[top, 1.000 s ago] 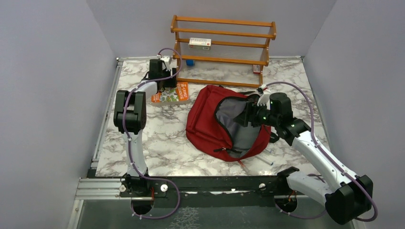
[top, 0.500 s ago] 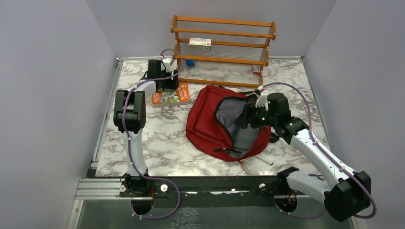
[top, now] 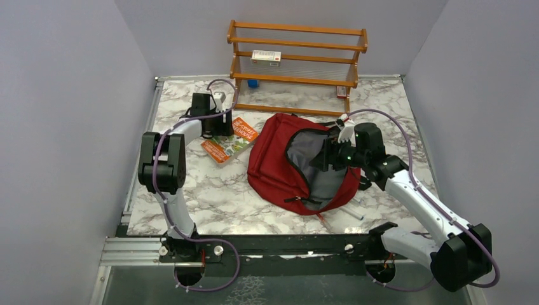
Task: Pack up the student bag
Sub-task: Pick up the book from the center of the board.
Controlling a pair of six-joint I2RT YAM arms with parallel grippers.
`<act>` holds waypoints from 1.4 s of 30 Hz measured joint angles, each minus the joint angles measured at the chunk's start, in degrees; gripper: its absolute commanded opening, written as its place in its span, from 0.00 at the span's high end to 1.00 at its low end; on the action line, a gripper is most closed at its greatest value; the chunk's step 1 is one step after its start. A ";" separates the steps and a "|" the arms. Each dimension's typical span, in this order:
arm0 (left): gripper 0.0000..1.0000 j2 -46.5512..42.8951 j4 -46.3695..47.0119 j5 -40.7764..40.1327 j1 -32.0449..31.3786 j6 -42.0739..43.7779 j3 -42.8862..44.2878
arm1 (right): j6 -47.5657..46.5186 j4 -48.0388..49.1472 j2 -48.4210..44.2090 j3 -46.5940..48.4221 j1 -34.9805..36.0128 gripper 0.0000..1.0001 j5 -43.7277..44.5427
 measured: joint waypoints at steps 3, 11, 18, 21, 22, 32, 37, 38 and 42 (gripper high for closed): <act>0.29 -3.76 -1.57 -1.44 0.00 -3.21 -4.68 | -0.15 0.33 0.24 0.00 0.00 0.30 -0.48; 0.34 -13.18 -1.62 -4.55 0.00 -14.32 -16.94 | 1.05 1.51 0.59 0.00 0.09 0.31 -1.92; 0.43 -27.08 1.09 -8.85 0.00 -27.50 -32.52 | 3.52 2.03 3.52 3.06 3.48 0.34 -1.66; 0.44 -32.54 1.31 -10.69 0.00 -32.00 -37.59 | 4.42 2.12 5.95 6.69 7.85 0.34 -0.24; 0.44 -34.67 1.11 -11.56 0.00 -33.59 -39.30 | 4.68 2.16 7.02 8.04 9.66 0.35 0.57; 0.33 -43.71 -1.16 -18.03 0.00 -38.03 -44.46 | 8.68 5.31 28.57 25.83 27.61 0.34 10.47; 0.29 -45.59 -1.18 -19.30 0.00 -36.52 -43.08 | 10.14 7.85 41.99 36.57 29.18 0.30 16.20; 0.28 -45.59 -1.11 -19.41 0.00 -36.13 -42.40 | 10.43 8.28 44.46 38.47 29.18 0.29 17.86; 0.26 -45.46 -0.98 -19.39 0.00 -35.32 -39.74 | 11.63 8.39 54.27 47.28 29.18 0.27 24.11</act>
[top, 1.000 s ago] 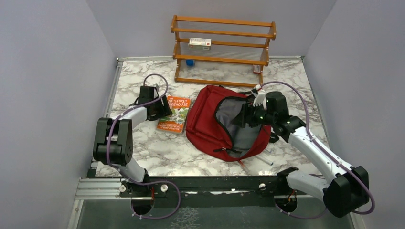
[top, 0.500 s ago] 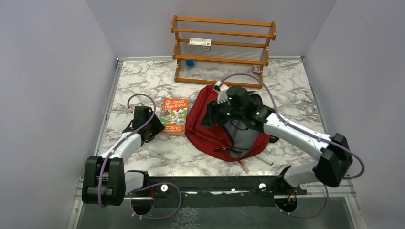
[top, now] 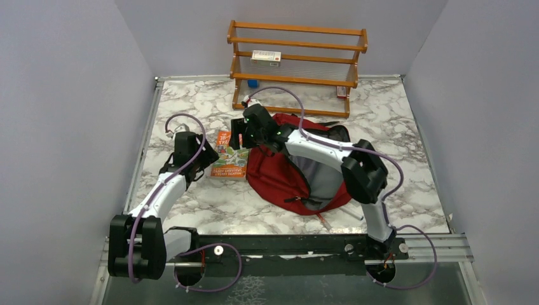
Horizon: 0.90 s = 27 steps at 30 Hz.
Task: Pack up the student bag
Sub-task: Pick up the book from the center of the board.
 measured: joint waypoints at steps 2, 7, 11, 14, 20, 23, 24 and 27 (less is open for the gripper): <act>0.25 0.66 0.33 0.02 0.00 0.09 0.94 | 0.46 -1.09 4.52 5.09 -0.07 0.26 3.13; 0.24 2.73 1.01 0.04 0.00 -0.04 1.07 | 1.16 -5.33 12.90 16.09 -0.15 0.26 9.90; 0.24 4.26 1.81 0.20 0.00 -0.48 1.09 | 1.84 -8.24 14.75 17.77 -0.70 0.26 13.84; 0.24 5.11 2.34 0.22 0.00 -0.70 1.22 | 2.69 -9.90 14.93 17.75 -1.07 0.27 14.69; 0.24 6.56 3.34 0.22 0.00 -0.92 1.86 | 3.63 -10.47 15.45 17.75 -3.02 0.29 12.22; 0.24 7.08 3.34 0.22 0.00 -0.98 1.95 | 3.93 -11.02 16.94 18.14 -3.72 0.29 9.62; 0.24 7.08 3.32 0.22 0.02 -1.03 1.95 | 3.98 -11.50 17.75 18.67 -3.98 0.29 8.76; 0.24 7.08 3.26 0.20 0.11 -1.05 2.19 | 4.22 -12.87 20.04 20.22 -4.39 0.28 6.64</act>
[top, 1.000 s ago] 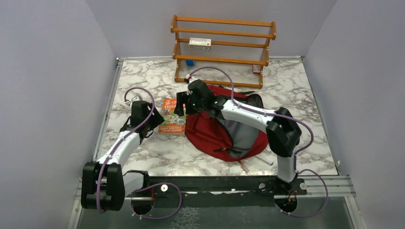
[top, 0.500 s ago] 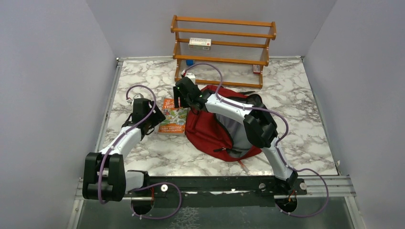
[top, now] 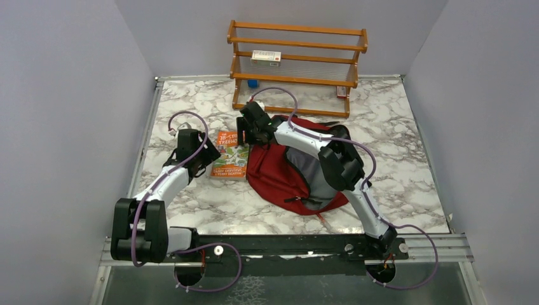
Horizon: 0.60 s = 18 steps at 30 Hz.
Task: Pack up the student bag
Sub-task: Pick up the book from the center of the board.
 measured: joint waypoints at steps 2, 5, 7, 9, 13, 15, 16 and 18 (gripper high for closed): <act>0.24 0.00 -0.02 0.00 0.00 0.02 0.42 | 0.11 -0.22 0.96 0.74 -0.02 0.28 -1.22; 0.23 -0.26 -0.07 0.00 0.04 0.07 0.61 | 0.13 -0.46 1.42 1.55 -0.02 0.31 -4.35; 0.23 -0.44 -0.13 0.00 0.11 0.13 0.61 | 0.02 -0.44 1.51 1.84 -0.02 0.33 -7.04; 0.23 -0.57 -0.20 0.02 0.17 0.17 0.61 | -0.94 -0.31 1.84 2.08 -0.07 0.34 -10.08; 0.23 -0.72 -0.35 0.09 0.50 0.11 0.59 | -3.76 1.33 3.30 2.69 -0.11 0.34 -17.11; 0.24 -0.81 -0.39 0.20 0.52 -0.04 0.48 | -5.51 3.02 3.82 2.75 -0.11 0.34 -20.06; 0.23 -0.92 -0.44 0.24 0.52 -0.11 0.37 | -6.34 3.48 4.04 2.93 -0.11 0.34 -21.20; 0.23 -1.33 -0.72 0.26 0.52 -0.33 -0.04 | -7.85 3.85 4.31 3.34 -0.09 0.33 -22.64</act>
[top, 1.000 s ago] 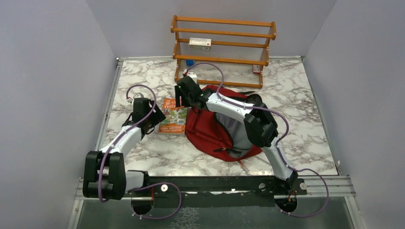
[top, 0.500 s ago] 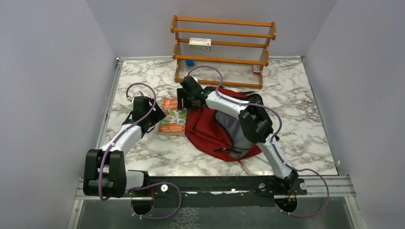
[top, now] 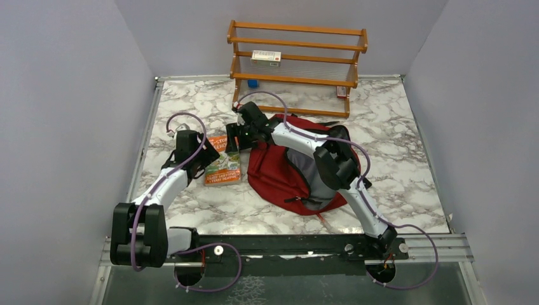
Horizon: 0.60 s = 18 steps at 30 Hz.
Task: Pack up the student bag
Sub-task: Pick up the book from the center of the board.
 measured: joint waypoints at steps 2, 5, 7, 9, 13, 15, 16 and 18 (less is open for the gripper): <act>0.23 -0.74 -0.50 0.00 0.00 -0.33 -0.66 | -0.70 -0.15 0.04 0.22 0.02 0.33 -0.20; 0.23 -1.88 -1.16 -0.02 0.00 -0.90 -1.84 | -0.24 -0.87 0.00 0.35 0.02 0.33 1.27; 0.23 -2.54 -1.33 -0.02 0.00 -1.14 -2.58 | 1.22 -1.73 -0.15 0.02 0.02 0.35 2.91; 0.23 -2.89 -1.16 0.02 0.00 -1.27 -3.30 | 3.15 -2.05 -1.09 -1.27 0.02 0.36 4.13; 0.23 -3.15 0.42 1.86 0.00 -1.68 -5.42 | 7.04 -2.27 -3.08 -4.52 0.11 0.37 5.01; 0.23 -3.15 1.49 3.32 0.00 -2.08 -6.43 | 8.44 -2.19 -3.48 -5.18 0.28 0.37 5.20; 0.23 -3.15 1.88 3.74 0.02 -2.14 -6.71 | 9.05 -2.12 -3.61 -5.40 0.42 0.37 5.25; 0.23 -2.99 3.08 5.20 0.24 -2.27 -7.08 | 10.19 -1.66 -3.93 -6.16 0.74 0.38 5.22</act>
